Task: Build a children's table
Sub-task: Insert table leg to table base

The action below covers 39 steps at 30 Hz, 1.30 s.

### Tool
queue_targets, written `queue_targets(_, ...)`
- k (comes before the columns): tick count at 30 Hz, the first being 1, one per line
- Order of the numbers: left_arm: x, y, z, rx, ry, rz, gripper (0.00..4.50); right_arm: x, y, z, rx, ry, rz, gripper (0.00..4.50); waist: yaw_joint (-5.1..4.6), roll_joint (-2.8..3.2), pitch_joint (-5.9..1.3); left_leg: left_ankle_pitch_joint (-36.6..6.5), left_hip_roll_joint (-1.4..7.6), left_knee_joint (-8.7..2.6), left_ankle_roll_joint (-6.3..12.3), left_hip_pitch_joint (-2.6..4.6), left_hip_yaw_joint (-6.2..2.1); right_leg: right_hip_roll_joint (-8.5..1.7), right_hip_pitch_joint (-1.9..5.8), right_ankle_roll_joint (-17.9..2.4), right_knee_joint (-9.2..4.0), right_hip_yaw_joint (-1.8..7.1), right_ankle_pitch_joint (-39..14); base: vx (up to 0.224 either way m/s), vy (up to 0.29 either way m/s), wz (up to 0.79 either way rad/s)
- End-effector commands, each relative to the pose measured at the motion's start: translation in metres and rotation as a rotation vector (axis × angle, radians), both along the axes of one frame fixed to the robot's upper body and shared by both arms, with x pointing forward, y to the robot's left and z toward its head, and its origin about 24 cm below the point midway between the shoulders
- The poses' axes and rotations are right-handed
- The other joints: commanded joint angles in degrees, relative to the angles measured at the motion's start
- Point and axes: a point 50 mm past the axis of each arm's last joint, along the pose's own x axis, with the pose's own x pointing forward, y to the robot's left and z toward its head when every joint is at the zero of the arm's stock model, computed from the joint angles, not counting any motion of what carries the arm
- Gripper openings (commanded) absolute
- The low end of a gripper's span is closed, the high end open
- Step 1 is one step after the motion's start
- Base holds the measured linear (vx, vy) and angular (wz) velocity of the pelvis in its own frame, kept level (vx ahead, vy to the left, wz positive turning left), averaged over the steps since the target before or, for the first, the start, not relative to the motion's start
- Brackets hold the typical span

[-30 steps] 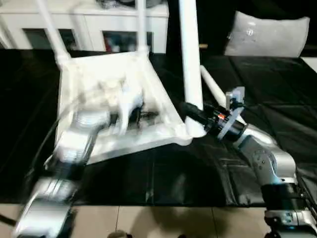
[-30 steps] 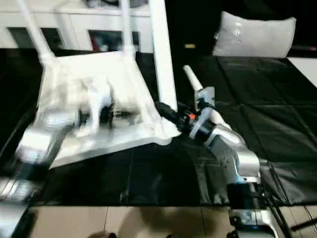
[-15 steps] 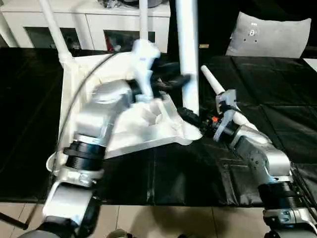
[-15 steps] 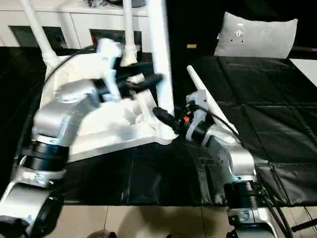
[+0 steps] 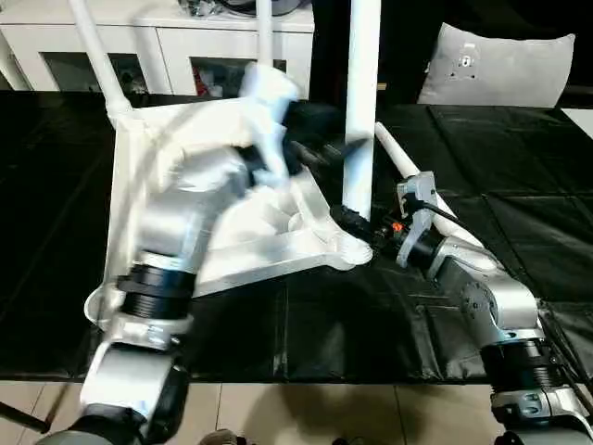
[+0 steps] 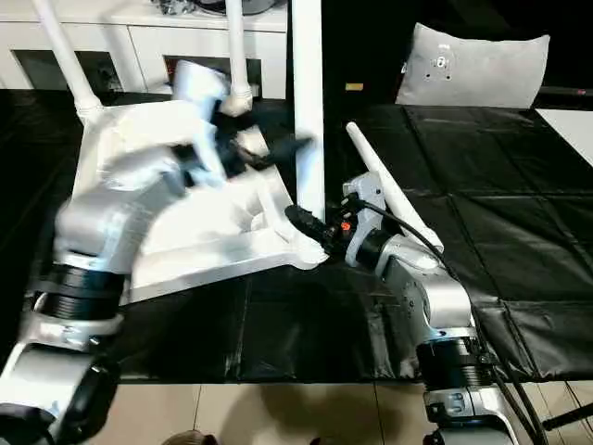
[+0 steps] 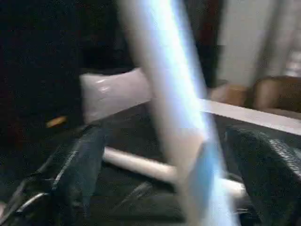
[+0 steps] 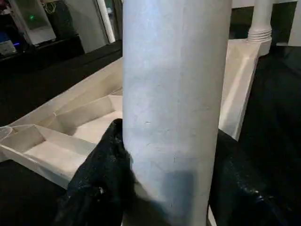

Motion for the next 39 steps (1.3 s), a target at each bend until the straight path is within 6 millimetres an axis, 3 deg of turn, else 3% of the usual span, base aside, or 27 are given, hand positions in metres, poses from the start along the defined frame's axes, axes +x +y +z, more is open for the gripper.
queue_targets(1,0.007,0.003,-0.004,-0.01,0.056,0.068,4.45,0.002,0.003,0.008,0.0,-0.038,0.016,1.87,0.23,-0.09,-4.01,-8.6,1.47,-3.12,2.96,0.97,-0.21,-3.83,3.41,-11.2,-3.74,2.28,-9.3,0.0,0.0,0.0)
queue_targets(8,0.016,-0.005,-0.019,0.192,0.037,0.185,4.45,0.001,0.007,0.007,-0.023,-0.044,0.03,1.87,0.52,-0.09,-4.15,-8.0,1.61,-3.14,2.86,0.9,-0.37,-4.03,3.5,-10.4,-3.66,2.33,-8.7,0.0,0.0,0.0)
queue_targets(13,0.0,-0.035,-0.007,0.151,-0.038,0.018,4.45,0.003,0.007,0.006,-0.04,-0.046,0.017,1.87,0.95,-0.14,-4.21,-7.2,1.8,-3.08,3.07,0.82,-0.32,-4.22,3.55,-12.2,-3.35,2.36,-6.6,0.0,0.0,0.0)
queue_targets(19,-0.017,-0.059,0.005,0.106,-0.101,-0.123,4.45,0.006,0.003,0.002,-0.08,-0.043,-0.024,1.87,1.22,-0.3,-4.05,-8.3,1.78,-3.12,2.7,0.92,-0.24,-4.23,3.43,-11.6,-3.71,2.37,-9.7,0.0,0.0,0.0)
queue_targets(23,-0.022,-0.064,0.004,0.097,-0.1,-0.156,4.45,0.008,0.003,0.002,-0.084,-0.048,-0.035,1.87,1.24,-0.36,-4.01,-8.1,1.66,-3.06,2.74,0.81,-0.2,-4.08,3.47,-11.4,-3.67,2.38,-9.3,0.0,0.0,0.0)
queue_targets(26,-0.018,-0.059,-0.003,0.125,-0.092,-0.119,4.45,0.009,0.003,0.004,-0.076,-0.055,-0.044,1.87,1.22,-0.22,-4.07,-8.5,1.61,-3.05,2.76,0.82,-0.24,-4.04,3.51,-10.7,-3.8,2.36,-10.0,0.0,0.0,0.0)
queue_targets(30,-0.001,-0.024,-0.026,0.213,-0.042,-0.027,4.45,0.011,-0.008,0.005,-0.074,-0.05,-0.083,1.87,1.01,-0.18,-4.1,-8.7,1.42,-3.18,2.49,0.83,-0.33,-3.82,3.45,-9.4,-3.84,2.28,-10.5,0.0,0.0,0.0)
queue_targets(35,0.004,-0.002,-0.048,0.292,0.01,-0.026,4.5,0.01,-0.015,0.005,-0.089,-0.038,-0.085,1.87,0.81,-0.11,-4.25,-8.0,1.5,-3.14,2.12,1.0,-0.31,-3.82,3.41,-10.2,-3.51,2.35,-8.1,0.0,0.0,0.0)
queue_targets(39,-0.007,0.008,-0.086,0.407,0.133,-0.228,4.5,0.01,-0.018,0.006,-0.092,-0.022,-0.052,1.87,1.2,0.2,-4.21,-8.0,1.59,-3.21,2.34,1.16,-0.23,-4.01,3.25,-11.1,-3.41,2.46,-7.7,0.0,0.0,0.0)
